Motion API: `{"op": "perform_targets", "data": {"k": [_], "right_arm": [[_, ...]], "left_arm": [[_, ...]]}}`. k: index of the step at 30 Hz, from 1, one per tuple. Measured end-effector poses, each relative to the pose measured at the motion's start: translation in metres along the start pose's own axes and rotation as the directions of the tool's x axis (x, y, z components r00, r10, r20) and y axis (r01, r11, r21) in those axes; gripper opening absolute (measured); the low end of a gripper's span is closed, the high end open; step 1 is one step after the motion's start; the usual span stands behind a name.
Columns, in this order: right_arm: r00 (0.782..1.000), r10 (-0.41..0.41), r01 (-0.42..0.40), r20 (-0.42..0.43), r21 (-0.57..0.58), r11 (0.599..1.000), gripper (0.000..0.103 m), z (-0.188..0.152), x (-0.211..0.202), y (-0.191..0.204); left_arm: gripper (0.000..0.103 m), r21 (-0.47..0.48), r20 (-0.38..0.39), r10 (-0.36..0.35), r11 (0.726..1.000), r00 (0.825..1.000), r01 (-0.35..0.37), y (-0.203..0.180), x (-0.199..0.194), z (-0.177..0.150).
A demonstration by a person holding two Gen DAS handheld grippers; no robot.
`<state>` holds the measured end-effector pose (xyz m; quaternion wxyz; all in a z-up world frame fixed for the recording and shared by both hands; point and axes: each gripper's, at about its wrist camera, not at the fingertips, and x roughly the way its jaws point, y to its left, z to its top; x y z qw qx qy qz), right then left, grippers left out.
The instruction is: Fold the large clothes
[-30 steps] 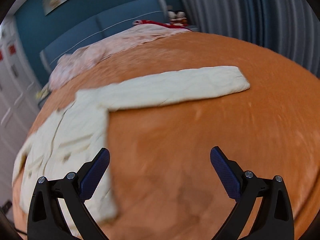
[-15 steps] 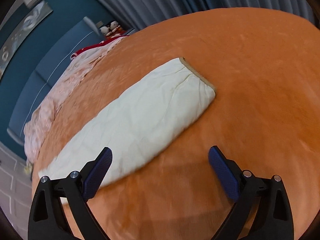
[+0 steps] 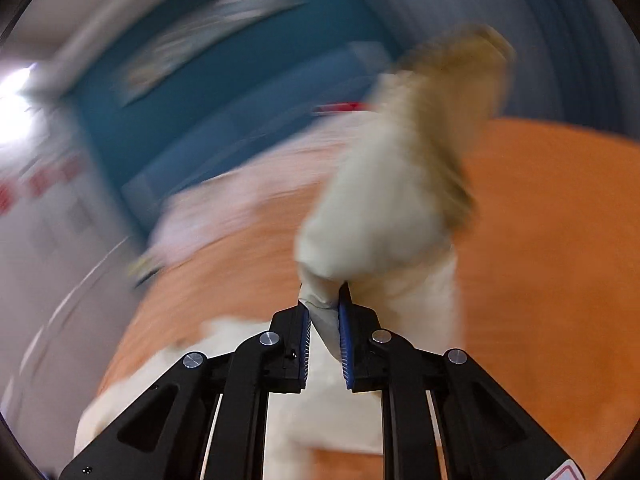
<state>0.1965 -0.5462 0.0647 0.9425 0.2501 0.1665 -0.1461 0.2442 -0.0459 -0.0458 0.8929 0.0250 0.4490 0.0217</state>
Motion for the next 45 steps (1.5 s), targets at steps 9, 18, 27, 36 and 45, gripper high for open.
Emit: {"op": "perform_targets", "data": {"k": [9, 18, 27, 36, 45], "right_arm": [[0.9, 0.338, -0.406, -0.275, -0.245, 0.881, 0.065, -0.127, 0.052, 0.226], [0.936, 0.188, -0.207, -0.297, -0.031, 0.978, 0.073, -0.143, 0.053, 0.119], [0.961, 0.045, 0.031, -0.274, 0.267, 0.963, 0.073, -0.13, 0.066, -0.003], [0.955, 0.042, 0.037, -0.295, 0.258, 0.965, 0.015, -0.118, 0.1, -0.002], [0.921, -0.117, 0.116, -0.371, -0.025, 0.993, 0.014, -0.143, 0.117, 0.042]], "left_arm": [[0.098, -0.142, 0.025, -0.148, 0.978, 0.989, 0.15, 0.031, -0.005, 0.036], [0.098, -0.193, 0.005, -0.362, 0.914, 0.932, 0.356, -0.003, 0.035, 0.091], [0.082, -0.251, -0.109, -0.389, 0.901, 0.915, 0.354, -0.053, 0.101, 0.103], [0.006, -0.15, 0.007, -0.326, 0.934, 0.945, 0.323, -0.057, 0.076, 0.136], [0.006, -0.041, 0.001, -0.164, 0.986, 0.986, 0.164, -0.052, 0.097, 0.127]]}}
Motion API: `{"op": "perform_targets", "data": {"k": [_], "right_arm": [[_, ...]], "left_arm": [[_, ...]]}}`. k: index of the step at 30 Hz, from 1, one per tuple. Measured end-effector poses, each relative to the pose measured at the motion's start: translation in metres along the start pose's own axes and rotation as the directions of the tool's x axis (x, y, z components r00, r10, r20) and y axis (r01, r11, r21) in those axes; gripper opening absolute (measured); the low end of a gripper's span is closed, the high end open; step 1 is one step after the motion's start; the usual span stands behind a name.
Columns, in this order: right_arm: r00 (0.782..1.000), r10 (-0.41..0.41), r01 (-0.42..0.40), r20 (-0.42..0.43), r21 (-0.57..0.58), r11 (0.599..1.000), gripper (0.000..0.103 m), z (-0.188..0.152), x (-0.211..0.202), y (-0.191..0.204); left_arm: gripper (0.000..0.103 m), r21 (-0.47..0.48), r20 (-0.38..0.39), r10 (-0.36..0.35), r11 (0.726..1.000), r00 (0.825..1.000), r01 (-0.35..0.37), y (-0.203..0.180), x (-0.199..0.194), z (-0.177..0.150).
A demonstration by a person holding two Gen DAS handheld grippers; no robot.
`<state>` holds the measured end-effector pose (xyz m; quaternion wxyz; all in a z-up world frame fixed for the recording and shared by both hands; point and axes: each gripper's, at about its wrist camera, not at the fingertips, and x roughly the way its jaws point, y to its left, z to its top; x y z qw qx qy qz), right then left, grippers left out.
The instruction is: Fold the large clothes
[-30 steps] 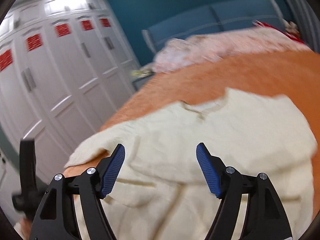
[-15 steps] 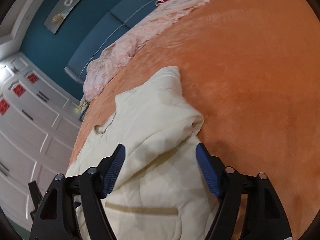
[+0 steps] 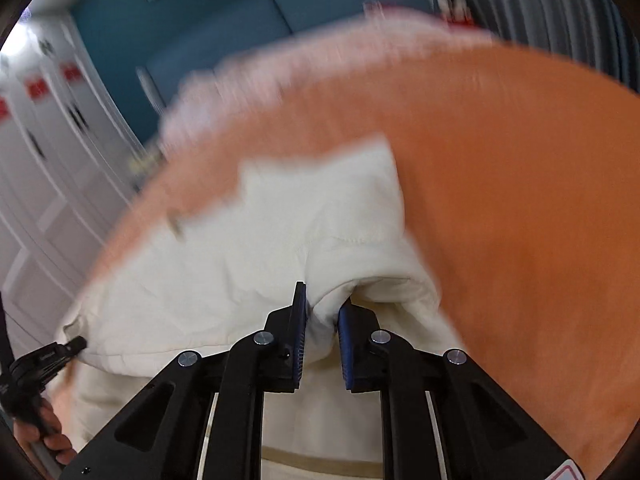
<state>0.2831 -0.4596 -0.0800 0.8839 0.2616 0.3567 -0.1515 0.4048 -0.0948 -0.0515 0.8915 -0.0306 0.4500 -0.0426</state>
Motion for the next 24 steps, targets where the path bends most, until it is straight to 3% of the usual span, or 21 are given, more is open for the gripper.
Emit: {"op": "perform_targets", "data": {"k": [2, 7, 9, 11, 13, 18, 24], "right_arm": [[1.0, 0.005, -0.004, -0.024, 0.033, 0.999, 0.014, -0.008, 0.009, -0.008], [0.999, -0.036, 0.035, 0.013, 0.031, 0.999, 0.029, -0.015, -0.01, -0.008], [0.991, -0.093, 0.089, 0.092, 0.044, 0.995, 0.031, -0.023, -0.037, -0.005], [0.967, -0.165, 0.163, 0.192, 0.028, 0.986, 0.034, -0.03, -0.064, 0.006], [0.956, -0.133, 0.147, 0.262, -0.032, 0.989, 0.034, -0.035, -0.083, 0.031], [0.991, 0.0, 0.039, 0.136, -0.281, 0.959, 0.034, -0.034, -0.048, 0.105], [0.999, -0.038, 0.042, 0.018, -0.349, 0.936, 0.033, -0.055, 0.005, 0.135]], "left_arm": [[0.007, 0.019, -0.023, 0.025, 1.0, 0.999, -0.025, -0.001, 0.019, -0.017], [0.009, 0.06, 0.055, 0.075, 0.995, 0.996, -0.079, -0.006, 0.021, -0.033], [0.01, 0.067, 0.082, 0.088, 0.993, 0.993, -0.094, -0.008, 0.02, -0.036], [0.012, 0.073, 0.099, 0.103, 0.991, 0.99, -0.11, -0.008, 0.019, -0.041], [0.013, 0.078, 0.11, 0.115, 0.989, 0.987, -0.124, -0.009, 0.017, -0.044], [0.022, 0.073, 0.126, 0.146, 0.985, 0.981, -0.156, -0.011, 0.017, -0.044], [0.026, 0.062, 0.135, 0.144, 0.986, 0.98, -0.154, -0.009, 0.02, -0.045]]}}
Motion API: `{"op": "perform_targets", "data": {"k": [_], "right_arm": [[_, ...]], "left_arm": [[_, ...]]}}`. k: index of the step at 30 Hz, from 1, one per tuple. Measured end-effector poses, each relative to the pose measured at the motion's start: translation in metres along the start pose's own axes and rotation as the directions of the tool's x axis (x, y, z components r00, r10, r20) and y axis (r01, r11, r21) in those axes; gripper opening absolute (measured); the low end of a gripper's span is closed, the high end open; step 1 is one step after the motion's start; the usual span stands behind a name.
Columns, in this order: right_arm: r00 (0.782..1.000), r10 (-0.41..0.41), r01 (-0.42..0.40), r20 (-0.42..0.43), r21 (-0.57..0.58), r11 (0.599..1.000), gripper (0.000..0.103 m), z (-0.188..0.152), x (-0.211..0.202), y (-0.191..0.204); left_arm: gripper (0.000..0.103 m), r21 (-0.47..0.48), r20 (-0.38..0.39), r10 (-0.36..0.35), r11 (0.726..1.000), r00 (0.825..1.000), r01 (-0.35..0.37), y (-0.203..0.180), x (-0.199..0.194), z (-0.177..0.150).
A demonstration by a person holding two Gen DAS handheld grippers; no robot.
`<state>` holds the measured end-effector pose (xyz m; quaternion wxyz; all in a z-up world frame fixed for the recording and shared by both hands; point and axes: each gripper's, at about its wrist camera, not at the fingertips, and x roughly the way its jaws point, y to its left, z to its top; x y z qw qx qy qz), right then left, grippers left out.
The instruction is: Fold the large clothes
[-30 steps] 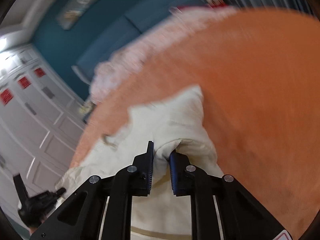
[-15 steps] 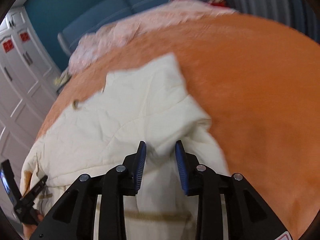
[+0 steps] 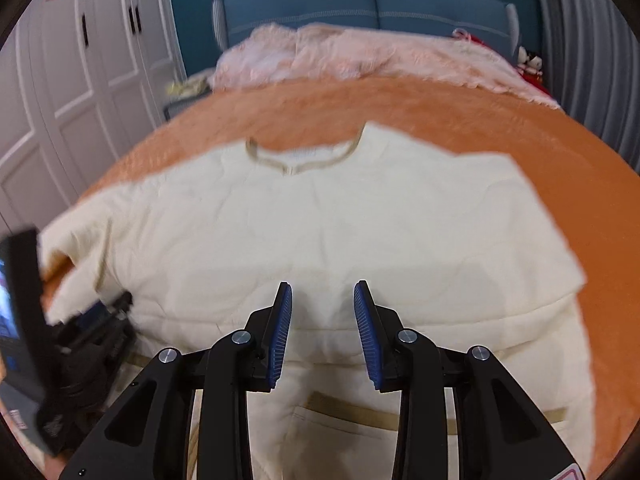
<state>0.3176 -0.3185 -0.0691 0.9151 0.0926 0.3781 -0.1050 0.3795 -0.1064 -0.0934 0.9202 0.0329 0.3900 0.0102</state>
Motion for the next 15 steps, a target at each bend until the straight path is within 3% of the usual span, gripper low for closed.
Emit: {"op": "perform_targets", "data": {"k": [5, 12, 15], "right_arm": [[0.998, -0.005, 0.006, -0.06, 0.012, 1.0, 0.033, -0.017, 0.014, -0.005], [0.995, -0.092, 0.09, -0.037, -0.073, 0.993, 0.033, -0.022, 0.023, 0.014], [0.992, -0.122, 0.119, -0.028, -0.099, 0.988, 0.033, -0.023, 0.023, 0.019]], "left_arm": [[0.027, 0.01, 0.01, 0.009, 1.0, 1.0, -0.009, -0.002, 0.001, -0.002], [0.027, 0.021, 0.012, 0.021, 1.0, 1.0, -0.021, -0.005, 0.001, -0.003], [0.028, -0.004, -0.007, -0.015, 1.0, 1.0, 0.015, 0.0, 0.001, 0.0]]}}
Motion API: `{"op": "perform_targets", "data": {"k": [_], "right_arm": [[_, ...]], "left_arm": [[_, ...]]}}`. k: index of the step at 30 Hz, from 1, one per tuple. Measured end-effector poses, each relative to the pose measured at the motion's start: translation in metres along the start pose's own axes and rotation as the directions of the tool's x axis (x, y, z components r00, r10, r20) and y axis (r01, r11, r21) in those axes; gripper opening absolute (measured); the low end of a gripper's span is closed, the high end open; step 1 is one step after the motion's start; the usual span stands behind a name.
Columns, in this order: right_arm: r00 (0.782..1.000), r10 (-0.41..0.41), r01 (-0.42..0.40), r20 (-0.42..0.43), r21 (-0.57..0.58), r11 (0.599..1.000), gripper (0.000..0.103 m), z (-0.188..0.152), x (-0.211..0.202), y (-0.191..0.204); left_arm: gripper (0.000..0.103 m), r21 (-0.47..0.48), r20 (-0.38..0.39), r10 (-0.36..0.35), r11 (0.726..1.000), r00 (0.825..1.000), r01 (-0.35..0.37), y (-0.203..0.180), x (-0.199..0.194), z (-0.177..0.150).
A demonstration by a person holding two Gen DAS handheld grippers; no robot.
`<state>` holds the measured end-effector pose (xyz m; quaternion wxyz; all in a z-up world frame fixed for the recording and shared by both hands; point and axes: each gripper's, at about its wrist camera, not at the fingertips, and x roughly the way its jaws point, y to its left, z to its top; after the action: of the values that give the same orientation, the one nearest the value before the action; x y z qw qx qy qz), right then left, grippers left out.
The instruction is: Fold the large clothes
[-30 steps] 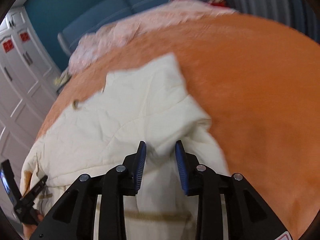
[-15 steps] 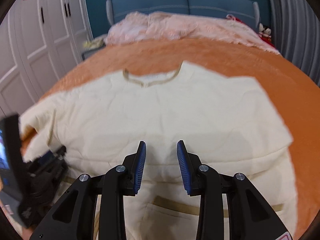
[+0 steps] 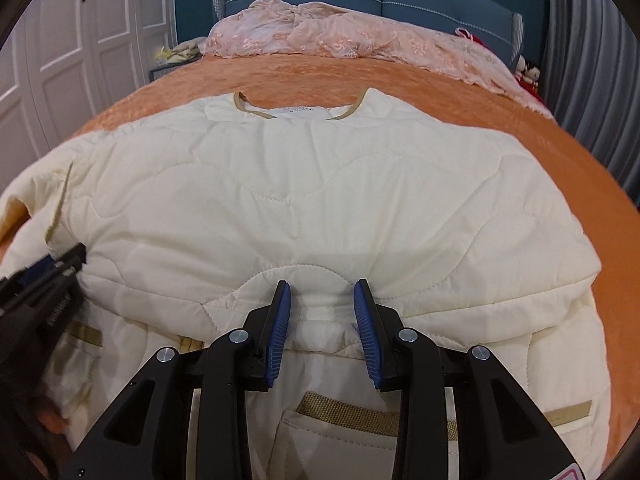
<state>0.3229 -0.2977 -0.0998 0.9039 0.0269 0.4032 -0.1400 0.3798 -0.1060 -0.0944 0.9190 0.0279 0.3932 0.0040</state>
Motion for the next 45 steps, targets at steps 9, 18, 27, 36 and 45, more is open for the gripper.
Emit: {"op": "perform_targets", "data": {"k": [9, 18, 27, 36, 45], "right_arm": [[0.997, 0.062, -0.065, 0.054, 0.053, 0.996, 0.048, 0.0, -0.06, 0.011], [0.987, 0.156, -0.152, 0.043, -0.071, 0.986, 0.062, -0.06, -0.094, 0.084], [0.99, 0.143, -0.143, 0.003, -0.003, 0.99, 0.08, -0.064, -0.073, 0.073], [0.992, 0.109, -0.109, 0.068, 0.005, 0.994, 0.08, -0.066, -0.084, 0.072], [0.977, 0.157, -0.181, 0.142, 0.175, 0.968, 0.081, -0.082, -0.123, 0.022]], "left_arm": [[0.089, -0.279, 0.024, -0.152, 0.948, 0.988, 0.153, 0.155, -0.042, 0.021], [0.092, -0.644, -0.05, 0.041, 0.762, 0.998, -0.064, 0.351, 0.017, 0.032], [0.022, -0.61, -0.1, 0.021, 0.789, 0.995, -0.078, 0.355, 0.046, 0.049], [0.005, -0.243, 0.229, -0.07, 0.962, 0.971, 0.126, 0.214, -0.074, 0.148], [0.044, 0.113, 0.143, -0.485, 0.874, 0.863, 0.472, 0.005, -0.15, 0.101]]}}
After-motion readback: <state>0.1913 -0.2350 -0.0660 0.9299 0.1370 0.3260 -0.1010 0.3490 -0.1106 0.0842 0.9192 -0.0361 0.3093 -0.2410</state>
